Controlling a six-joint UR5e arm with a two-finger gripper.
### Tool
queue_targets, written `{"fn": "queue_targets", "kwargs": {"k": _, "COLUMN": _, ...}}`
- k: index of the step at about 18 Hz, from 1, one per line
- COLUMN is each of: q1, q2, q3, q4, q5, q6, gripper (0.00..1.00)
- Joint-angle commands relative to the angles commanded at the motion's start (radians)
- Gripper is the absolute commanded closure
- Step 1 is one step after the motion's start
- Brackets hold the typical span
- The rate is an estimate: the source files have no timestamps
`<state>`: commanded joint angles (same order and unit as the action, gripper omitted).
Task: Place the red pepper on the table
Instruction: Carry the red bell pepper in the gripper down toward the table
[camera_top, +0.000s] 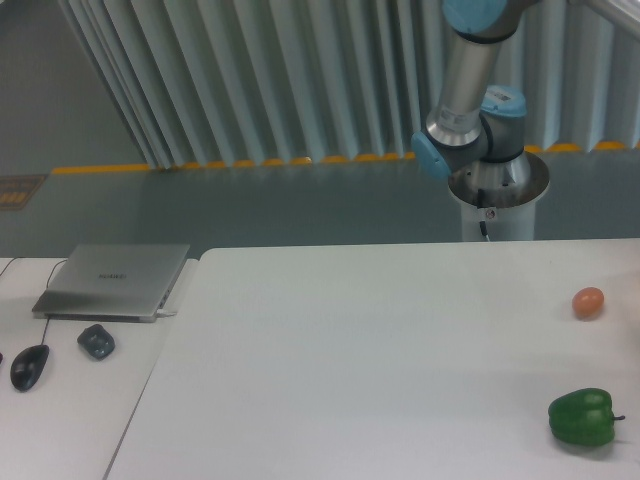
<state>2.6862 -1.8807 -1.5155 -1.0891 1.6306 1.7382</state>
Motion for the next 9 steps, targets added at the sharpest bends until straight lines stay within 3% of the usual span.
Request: {"fn": "queue_targets", "kwargs": {"k": 9, "q1": -0.227, "q2": 0.015, "q3": -0.054, "q4": 0.008, "q5": 0.006, "q6": -0.336, "gripper": 0.51}}
